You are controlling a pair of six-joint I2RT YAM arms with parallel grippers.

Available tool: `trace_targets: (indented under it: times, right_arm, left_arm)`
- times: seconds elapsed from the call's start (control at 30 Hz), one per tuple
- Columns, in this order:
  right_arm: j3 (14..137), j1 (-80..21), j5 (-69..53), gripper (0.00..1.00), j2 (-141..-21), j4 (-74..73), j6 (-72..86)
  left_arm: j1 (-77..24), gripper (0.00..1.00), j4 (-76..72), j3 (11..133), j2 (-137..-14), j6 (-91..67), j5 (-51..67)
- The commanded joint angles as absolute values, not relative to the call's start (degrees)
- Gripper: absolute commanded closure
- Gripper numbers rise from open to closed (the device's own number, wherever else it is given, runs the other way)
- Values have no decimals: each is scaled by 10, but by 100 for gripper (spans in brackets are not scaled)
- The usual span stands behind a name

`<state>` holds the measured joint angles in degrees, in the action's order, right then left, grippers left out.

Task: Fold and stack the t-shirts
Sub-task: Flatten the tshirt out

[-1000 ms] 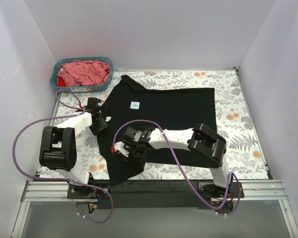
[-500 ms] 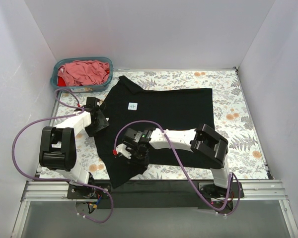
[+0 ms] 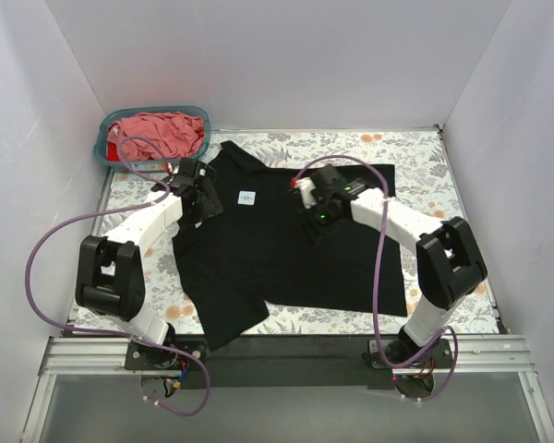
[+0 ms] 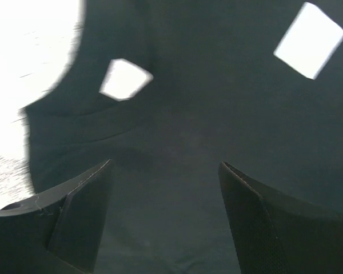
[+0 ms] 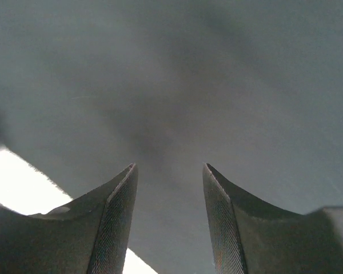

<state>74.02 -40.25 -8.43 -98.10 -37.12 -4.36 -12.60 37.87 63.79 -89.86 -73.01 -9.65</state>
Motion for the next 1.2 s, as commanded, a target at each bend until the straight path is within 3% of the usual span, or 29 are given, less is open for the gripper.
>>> trace_targets:
  times: [0.0, 0.3, 0.7, 0.93, 1.17]
  right_arm:
    - [686, -295, -35, 44, -950, -353, 28]
    - [617, -112, 18, 37, -951, -294, 111]
    - [521, -29, 69, 37, -904, -290, 147]
    - [631, -25, -13, 42, -909, -246, 112]
    - [740, -16, -35, 48, -984, -205, 75]
  left_arm:
    - [-148, 28, 388, 674, -939, -724, -111]
    - [-151, 28, 394, 667, -1027, -727, -114]
    - [-150, 28, 421, 545, -924, -767, -83]
    - [-134, 28, 408, 699, -975, -742, -128]
    - [-93, 41, 369, 882, -1120, -688, -154]
